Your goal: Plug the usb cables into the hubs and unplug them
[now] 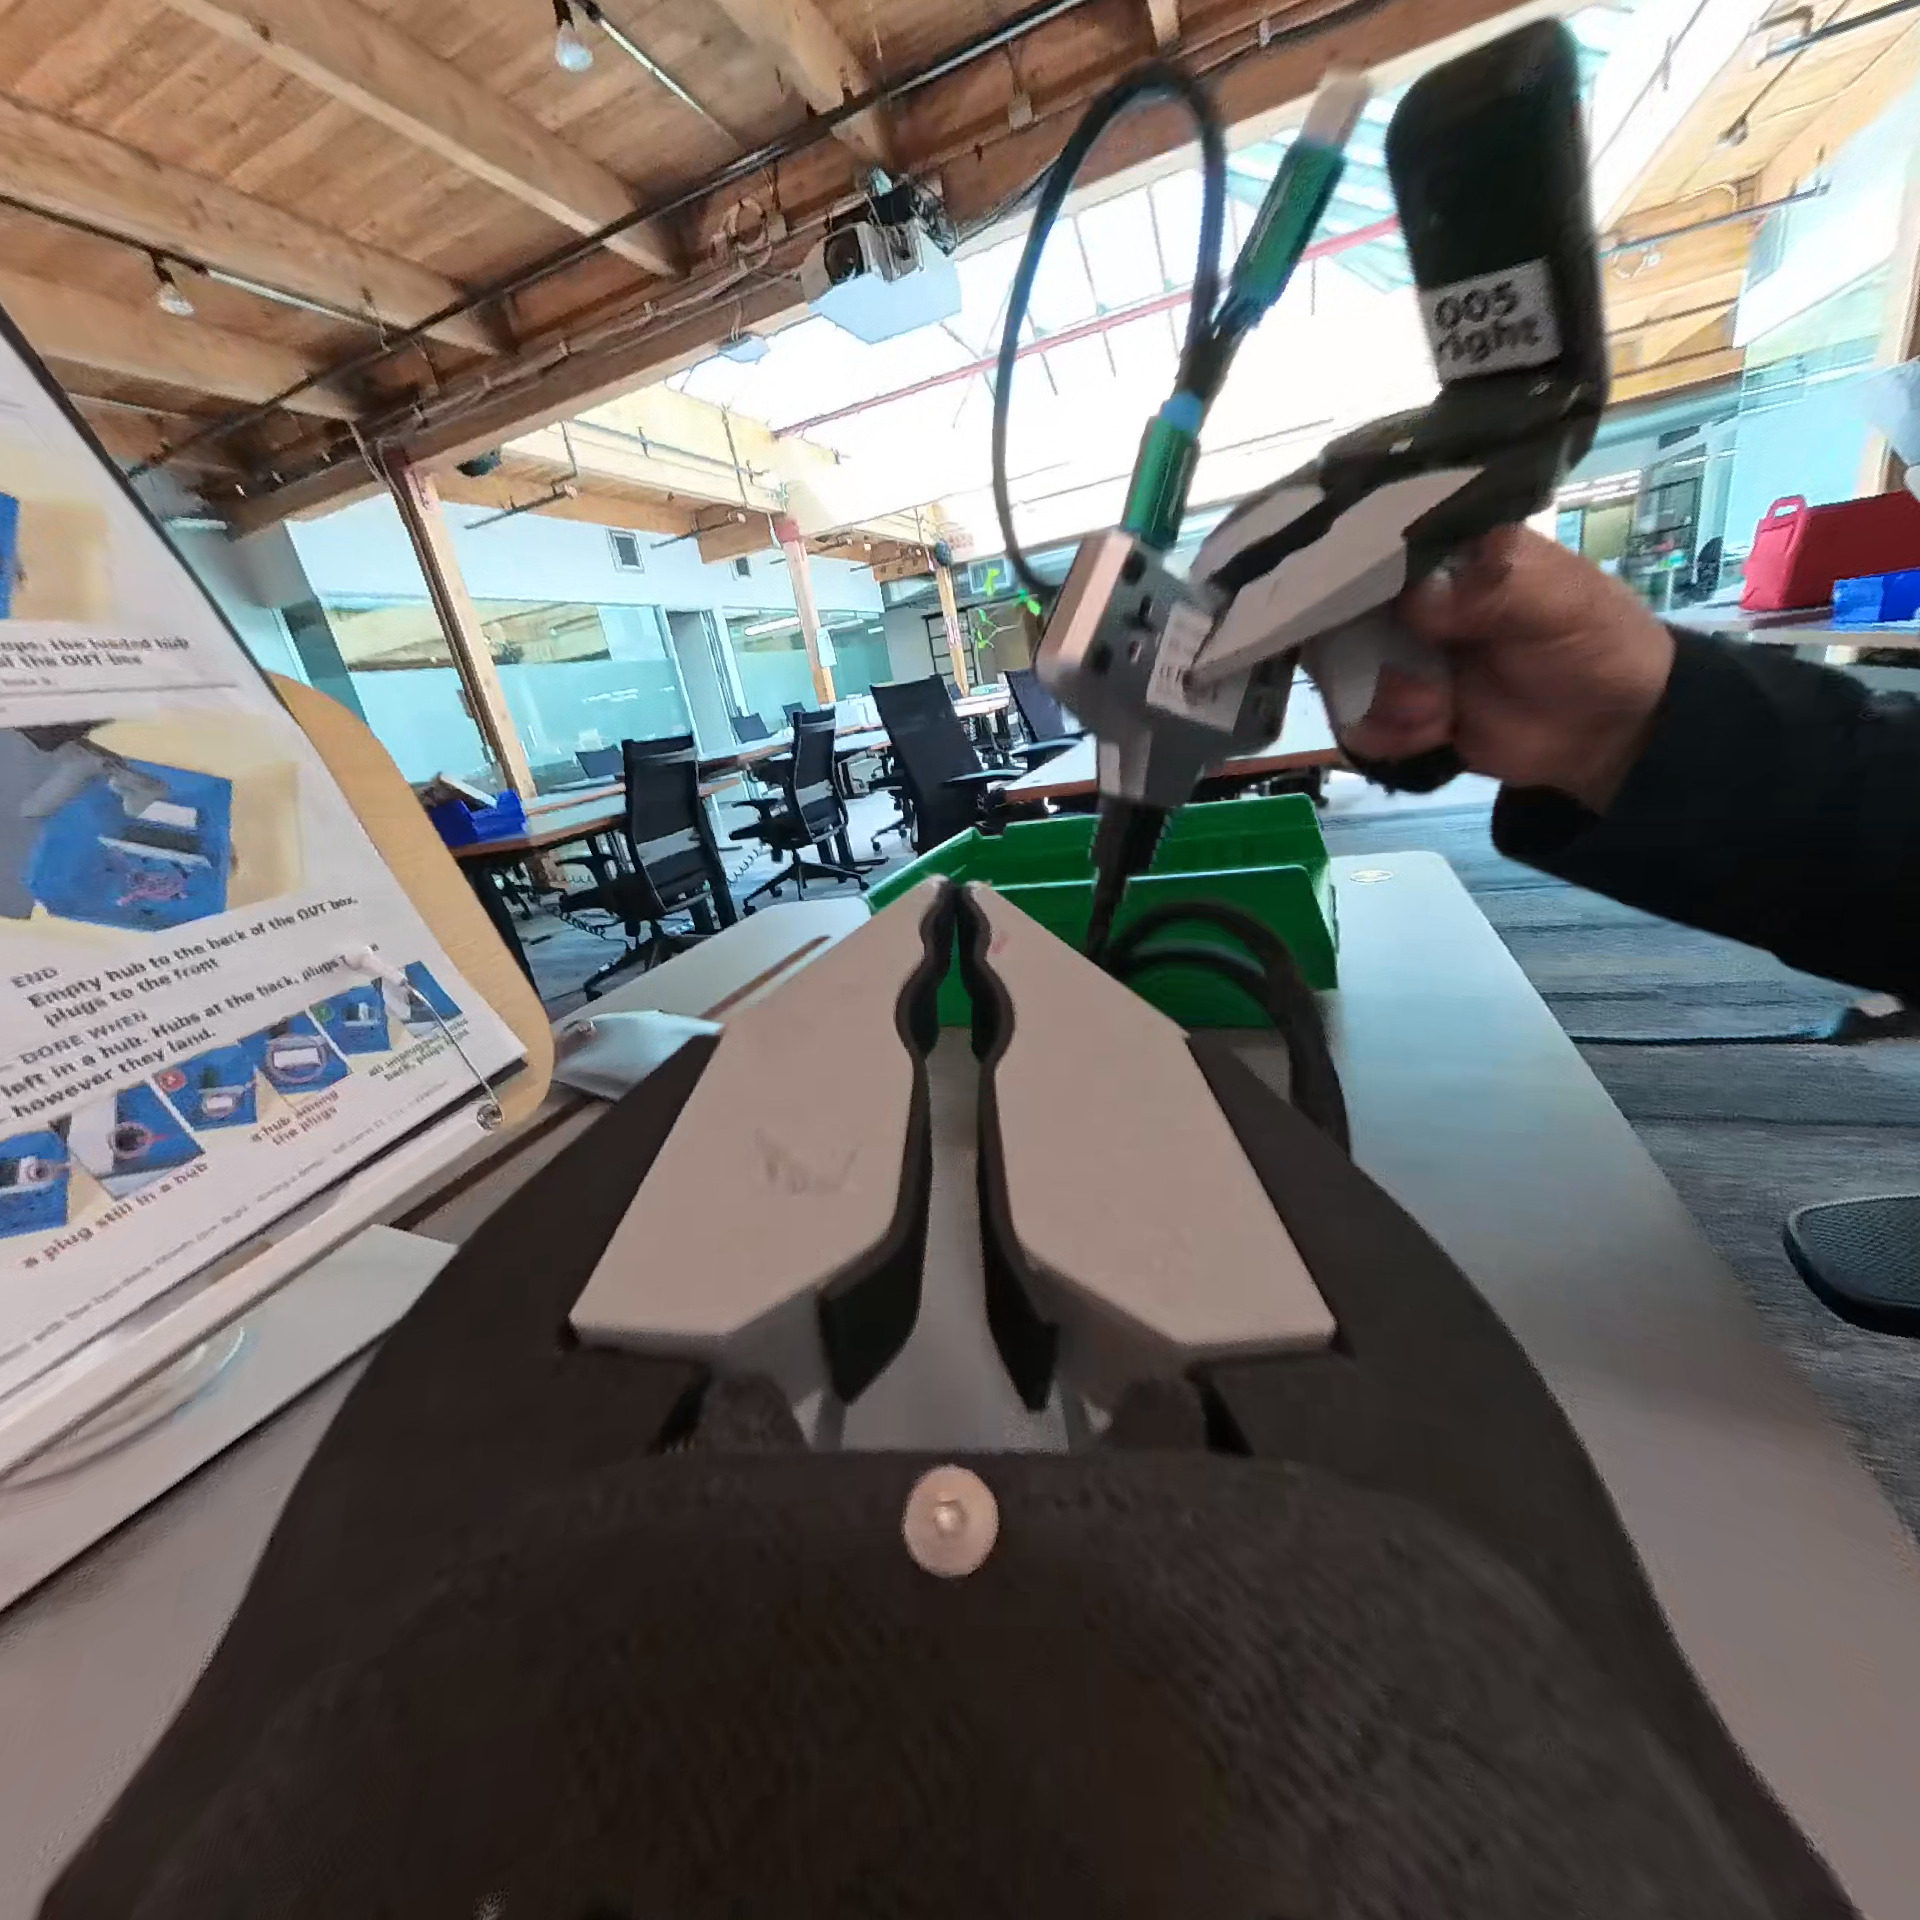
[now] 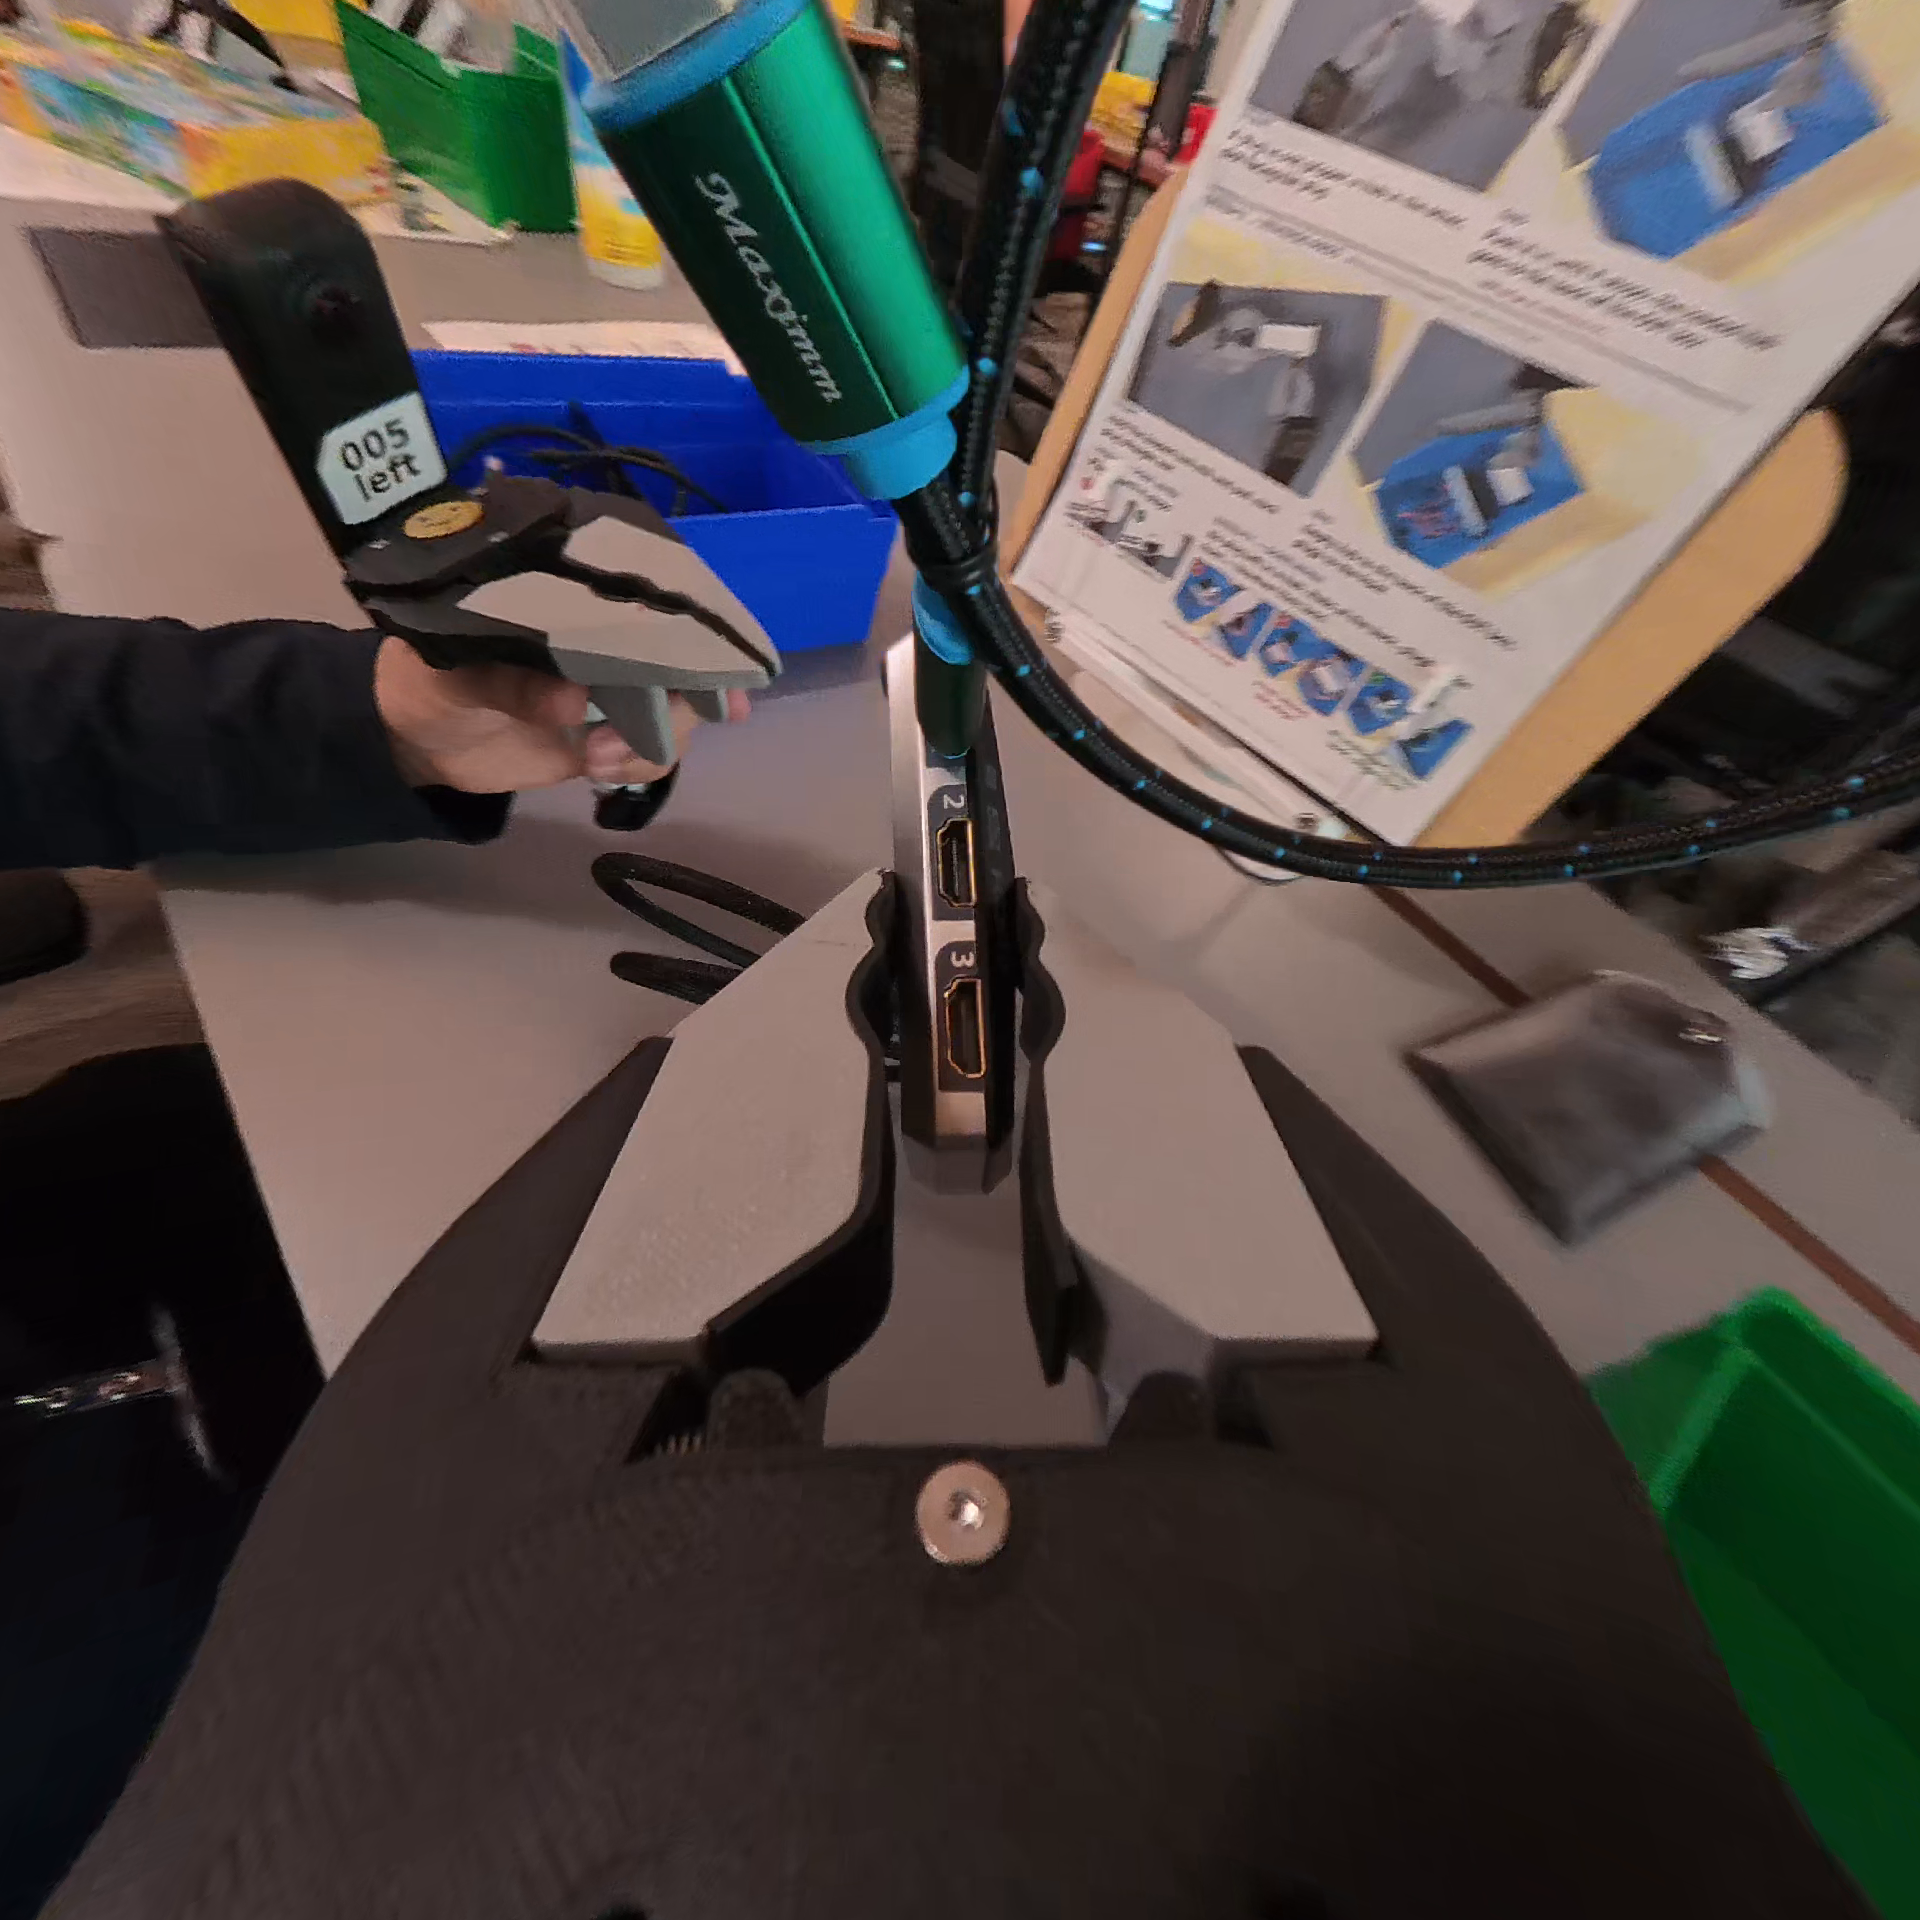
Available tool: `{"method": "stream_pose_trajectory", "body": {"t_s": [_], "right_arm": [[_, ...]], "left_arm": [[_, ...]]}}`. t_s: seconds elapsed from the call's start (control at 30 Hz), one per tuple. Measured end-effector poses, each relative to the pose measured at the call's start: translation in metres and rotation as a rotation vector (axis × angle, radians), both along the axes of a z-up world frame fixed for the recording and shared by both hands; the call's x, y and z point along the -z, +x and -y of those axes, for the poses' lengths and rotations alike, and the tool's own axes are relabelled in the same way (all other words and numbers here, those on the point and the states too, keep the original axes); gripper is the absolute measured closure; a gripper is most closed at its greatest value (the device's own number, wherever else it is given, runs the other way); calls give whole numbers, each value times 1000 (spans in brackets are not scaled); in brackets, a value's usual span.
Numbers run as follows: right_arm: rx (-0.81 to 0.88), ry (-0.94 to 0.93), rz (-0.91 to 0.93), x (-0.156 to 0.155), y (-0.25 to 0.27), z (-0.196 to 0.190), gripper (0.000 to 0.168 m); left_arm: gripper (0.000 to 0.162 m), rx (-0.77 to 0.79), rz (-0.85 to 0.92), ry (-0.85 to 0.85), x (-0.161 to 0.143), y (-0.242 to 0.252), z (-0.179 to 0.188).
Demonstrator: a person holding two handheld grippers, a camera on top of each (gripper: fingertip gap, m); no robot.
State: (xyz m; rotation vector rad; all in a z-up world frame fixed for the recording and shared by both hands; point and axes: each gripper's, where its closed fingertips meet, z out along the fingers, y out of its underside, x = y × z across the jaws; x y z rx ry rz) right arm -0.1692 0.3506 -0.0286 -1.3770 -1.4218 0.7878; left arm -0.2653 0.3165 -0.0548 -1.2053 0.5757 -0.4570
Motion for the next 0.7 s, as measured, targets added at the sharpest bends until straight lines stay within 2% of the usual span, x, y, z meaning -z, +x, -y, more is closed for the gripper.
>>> {"method": "stream_pose_trajectory", "body": {"t_s": [0.23,0.33,0.7], "right_arm": [[167,90,-27,-50,47,-24,151],[227,106,-38,-62,67,-33,151],[354,120,-8,-59,99,-59,151]], "left_arm": [[162,-28,-46,-66,16,1,-10],[162,-27,-63,-73,20,4,-11],[162,-22,-108,-114,36,7,-16]]}}
